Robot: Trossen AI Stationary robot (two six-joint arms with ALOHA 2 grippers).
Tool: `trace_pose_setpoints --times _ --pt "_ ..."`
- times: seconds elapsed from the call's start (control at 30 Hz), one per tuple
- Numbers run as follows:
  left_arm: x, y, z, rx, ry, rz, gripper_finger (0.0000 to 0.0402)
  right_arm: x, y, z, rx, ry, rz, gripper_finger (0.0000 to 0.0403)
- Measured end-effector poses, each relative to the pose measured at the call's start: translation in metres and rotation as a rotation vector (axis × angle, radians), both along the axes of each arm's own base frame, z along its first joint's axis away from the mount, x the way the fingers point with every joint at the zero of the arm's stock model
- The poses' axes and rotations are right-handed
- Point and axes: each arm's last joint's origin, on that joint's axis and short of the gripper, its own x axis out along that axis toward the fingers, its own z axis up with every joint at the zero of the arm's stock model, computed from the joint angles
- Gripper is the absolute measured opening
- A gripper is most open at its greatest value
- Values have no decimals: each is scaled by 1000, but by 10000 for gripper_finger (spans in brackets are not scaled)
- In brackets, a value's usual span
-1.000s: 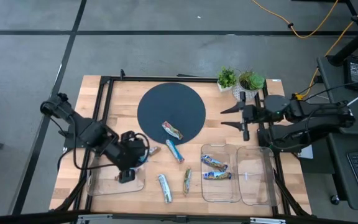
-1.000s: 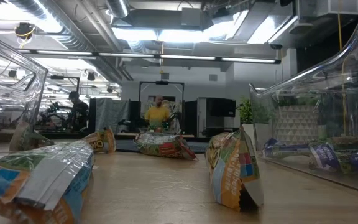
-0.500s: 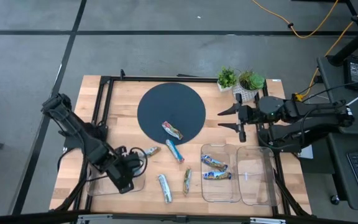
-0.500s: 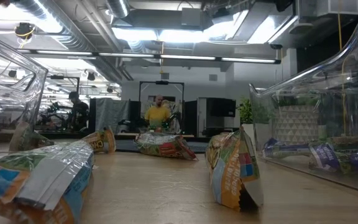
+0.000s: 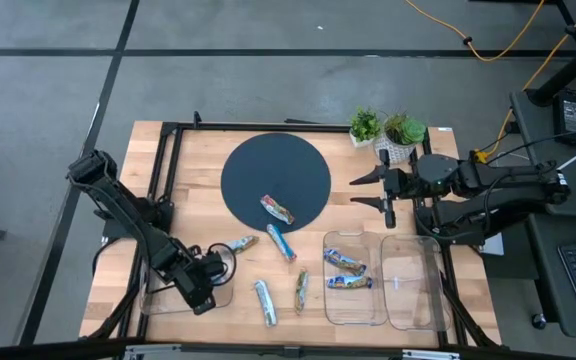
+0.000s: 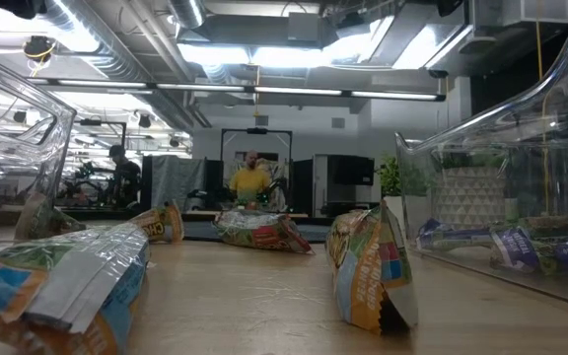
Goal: Pick and place Granola Bars by type
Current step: Put the red granola bar into the left transparent bin
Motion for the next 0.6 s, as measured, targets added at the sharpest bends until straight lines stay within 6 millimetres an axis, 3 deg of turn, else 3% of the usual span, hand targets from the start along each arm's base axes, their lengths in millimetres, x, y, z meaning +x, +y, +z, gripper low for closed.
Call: trace_pose_setpoints --times 0.33,0.6 --pt "0 4 -6 8 9 14 36 0 0 0 0 0 0 184" --pt "-1 4 -5 -12 17 39 112 0 0 0 -4 1 2 184"
